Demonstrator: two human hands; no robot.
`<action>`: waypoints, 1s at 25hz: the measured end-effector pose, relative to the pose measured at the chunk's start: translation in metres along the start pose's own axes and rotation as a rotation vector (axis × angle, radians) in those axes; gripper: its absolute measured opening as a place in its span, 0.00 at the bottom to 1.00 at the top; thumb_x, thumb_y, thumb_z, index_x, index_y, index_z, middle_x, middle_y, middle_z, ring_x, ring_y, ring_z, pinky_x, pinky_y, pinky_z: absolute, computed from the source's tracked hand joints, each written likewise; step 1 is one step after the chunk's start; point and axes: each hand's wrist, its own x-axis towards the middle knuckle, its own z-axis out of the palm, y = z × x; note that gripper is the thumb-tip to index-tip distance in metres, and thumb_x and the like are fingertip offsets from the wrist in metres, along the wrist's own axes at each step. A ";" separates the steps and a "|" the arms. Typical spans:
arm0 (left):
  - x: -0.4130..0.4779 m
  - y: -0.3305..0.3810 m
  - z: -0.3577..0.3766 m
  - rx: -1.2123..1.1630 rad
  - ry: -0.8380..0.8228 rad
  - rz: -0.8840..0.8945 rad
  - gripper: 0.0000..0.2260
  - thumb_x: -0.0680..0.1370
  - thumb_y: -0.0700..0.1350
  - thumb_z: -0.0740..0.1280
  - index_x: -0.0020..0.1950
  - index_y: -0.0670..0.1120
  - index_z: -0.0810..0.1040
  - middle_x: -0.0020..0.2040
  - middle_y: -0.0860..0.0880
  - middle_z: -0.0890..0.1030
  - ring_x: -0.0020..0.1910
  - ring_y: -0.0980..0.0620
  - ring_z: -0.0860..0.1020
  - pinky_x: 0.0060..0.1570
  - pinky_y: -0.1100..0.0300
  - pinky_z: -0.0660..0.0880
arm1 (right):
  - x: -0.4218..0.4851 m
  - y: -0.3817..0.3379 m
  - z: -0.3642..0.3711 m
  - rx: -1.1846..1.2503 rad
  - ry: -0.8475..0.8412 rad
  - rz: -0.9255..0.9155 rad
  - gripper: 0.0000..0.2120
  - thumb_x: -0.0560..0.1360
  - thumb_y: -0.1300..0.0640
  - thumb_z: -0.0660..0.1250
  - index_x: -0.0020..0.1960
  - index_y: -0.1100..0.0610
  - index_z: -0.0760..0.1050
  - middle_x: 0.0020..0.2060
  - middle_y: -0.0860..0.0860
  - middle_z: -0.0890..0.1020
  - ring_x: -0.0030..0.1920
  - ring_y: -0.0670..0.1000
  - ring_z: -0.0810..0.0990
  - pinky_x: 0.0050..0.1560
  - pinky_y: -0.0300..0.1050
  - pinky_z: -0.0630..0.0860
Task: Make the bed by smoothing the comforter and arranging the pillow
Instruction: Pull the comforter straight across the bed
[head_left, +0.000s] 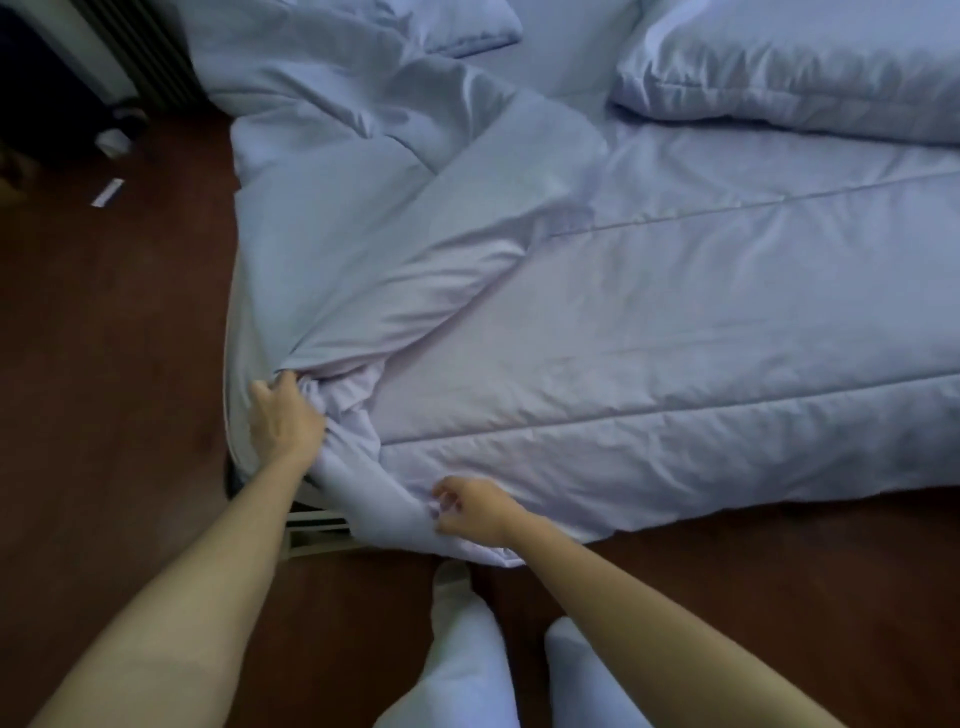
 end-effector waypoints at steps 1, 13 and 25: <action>0.006 -0.014 -0.002 -0.012 0.033 -0.079 0.16 0.78 0.47 0.60 0.62 0.39 0.72 0.61 0.35 0.68 0.57 0.32 0.72 0.56 0.43 0.70 | 0.001 0.010 0.007 -0.061 -0.039 0.052 0.33 0.69 0.45 0.68 0.71 0.53 0.64 0.65 0.55 0.75 0.64 0.58 0.74 0.61 0.49 0.72; 0.078 0.163 0.055 0.392 -0.367 1.242 0.34 0.75 0.68 0.53 0.76 0.51 0.61 0.77 0.40 0.59 0.73 0.36 0.61 0.70 0.40 0.61 | 0.039 -0.067 0.092 0.336 0.344 0.017 0.31 0.69 0.47 0.73 0.68 0.44 0.63 0.58 0.47 0.79 0.56 0.51 0.78 0.54 0.49 0.76; 0.191 -0.126 -0.094 0.119 0.066 0.543 0.27 0.76 0.40 0.63 0.74 0.50 0.62 0.65 0.32 0.63 0.57 0.28 0.69 0.56 0.37 0.70 | 0.046 -0.120 0.134 -0.371 0.185 0.123 0.31 0.74 0.55 0.61 0.75 0.44 0.54 0.55 0.59 0.80 0.51 0.64 0.78 0.46 0.51 0.73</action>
